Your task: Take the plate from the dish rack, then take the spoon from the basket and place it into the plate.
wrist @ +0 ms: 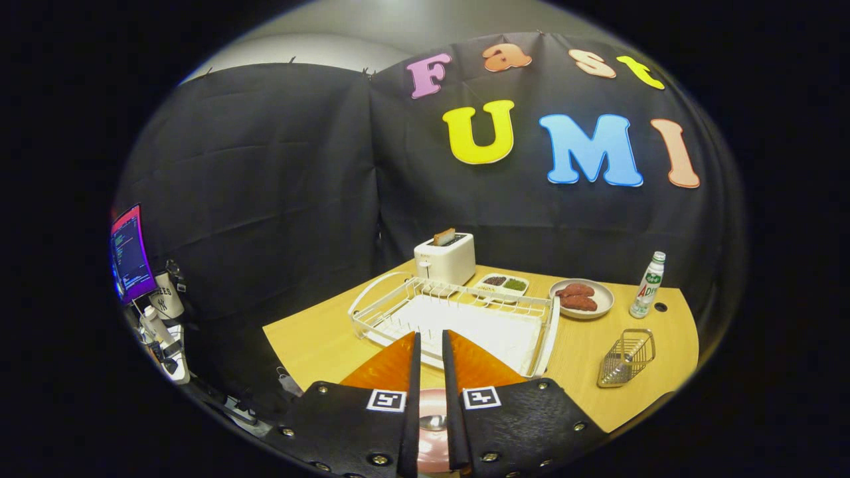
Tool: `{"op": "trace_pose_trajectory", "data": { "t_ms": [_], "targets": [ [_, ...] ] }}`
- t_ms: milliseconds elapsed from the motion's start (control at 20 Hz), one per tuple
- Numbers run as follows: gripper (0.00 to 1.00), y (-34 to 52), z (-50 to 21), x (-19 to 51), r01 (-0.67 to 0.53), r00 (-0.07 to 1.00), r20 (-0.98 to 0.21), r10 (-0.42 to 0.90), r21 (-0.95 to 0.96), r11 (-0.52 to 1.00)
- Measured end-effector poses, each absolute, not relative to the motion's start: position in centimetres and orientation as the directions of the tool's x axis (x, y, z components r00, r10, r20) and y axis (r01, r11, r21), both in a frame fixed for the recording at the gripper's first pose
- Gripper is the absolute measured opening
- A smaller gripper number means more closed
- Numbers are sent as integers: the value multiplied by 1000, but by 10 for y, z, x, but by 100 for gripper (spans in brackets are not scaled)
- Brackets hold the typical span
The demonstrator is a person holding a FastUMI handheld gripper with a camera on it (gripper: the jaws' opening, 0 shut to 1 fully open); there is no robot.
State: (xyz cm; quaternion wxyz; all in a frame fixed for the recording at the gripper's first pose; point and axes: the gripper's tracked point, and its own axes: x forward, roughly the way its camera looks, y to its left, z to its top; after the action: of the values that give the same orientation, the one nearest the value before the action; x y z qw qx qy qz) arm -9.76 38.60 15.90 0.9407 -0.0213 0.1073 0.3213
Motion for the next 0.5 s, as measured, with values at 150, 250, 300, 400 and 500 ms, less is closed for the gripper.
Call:
{"op": "trace_pose_trajectory", "data": {
  "t_ms": [150,250,300,400,500],
  "targets": [
    [17,370,198,-88,-574,810,-134,571,20,819],
    [17,357,223,-80,-548,833,-87,547,16,837],
    [17,347,237,-76,-528,847,-60,527,15,849],
    [17,326,263,-69,-487,874,-11,487,9,874],
    [17,303,285,-62,-439,898,31,439,-2,898]
  ]
}}
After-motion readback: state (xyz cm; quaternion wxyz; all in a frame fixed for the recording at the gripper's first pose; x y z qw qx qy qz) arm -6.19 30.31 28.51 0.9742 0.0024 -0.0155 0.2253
